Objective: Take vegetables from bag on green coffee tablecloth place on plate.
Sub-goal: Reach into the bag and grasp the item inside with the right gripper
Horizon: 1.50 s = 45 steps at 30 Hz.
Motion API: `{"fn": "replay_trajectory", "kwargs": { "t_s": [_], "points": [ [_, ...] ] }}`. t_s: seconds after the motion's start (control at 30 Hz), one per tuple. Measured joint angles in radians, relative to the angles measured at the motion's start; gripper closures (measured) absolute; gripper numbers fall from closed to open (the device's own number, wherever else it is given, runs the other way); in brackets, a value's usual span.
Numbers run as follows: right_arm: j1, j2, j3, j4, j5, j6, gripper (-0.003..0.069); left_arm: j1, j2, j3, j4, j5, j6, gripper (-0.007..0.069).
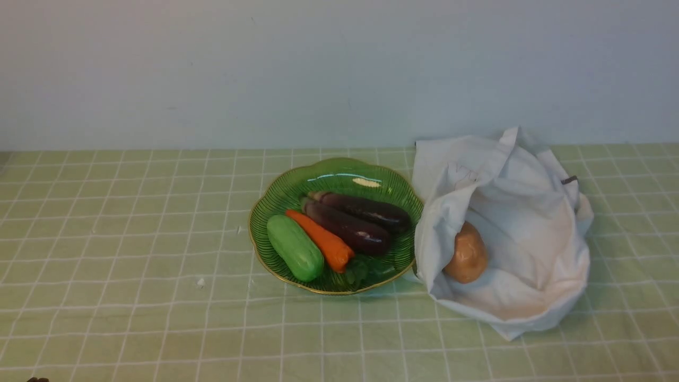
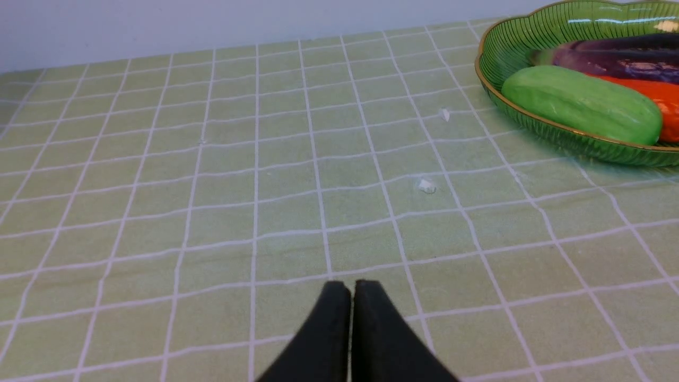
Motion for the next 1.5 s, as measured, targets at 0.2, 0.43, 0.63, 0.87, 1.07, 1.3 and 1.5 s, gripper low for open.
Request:
{"fn": "replay_trajectory", "kwargs": {
  "t_s": [0.2,0.43,0.63,0.87,1.07,1.3,1.5],
  "points": [
    [0.0,0.0,0.0,0.0,0.0,0.0,0.0673,0.0,0.0,0.0,0.0,0.0,0.0,0.0633],
    [0.0,0.0,0.0,0.0,0.0,0.0,0.0673,0.0,0.0,0.0,0.0,0.0,0.0,0.0633],
    [0.0,0.0,0.0,0.008,0.0,0.002,0.0673,0.0,0.0,0.0,0.0,0.0,0.0,0.0633],
    [0.0,0.0,0.002,0.492,0.001,0.297,0.0673,0.0,0.0,0.0,0.0,0.0,0.0,0.0633],
    [0.0,0.0,0.002,0.719,-0.013,0.38,0.0673,0.0,0.0,0.0,0.0,0.0,0.0,0.0633],
    [0.0,0.0,-0.111,0.716,-0.014,0.175,0.0673,0.0,0.0,0.0,0.0,0.0,0.0,0.0633],
    [0.0,0.199,-0.392,0.549,0.06,-0.024,0.0673,0.0,0.0,0.0,0.0,0.0,0.0,0.0633]
  ]
}}
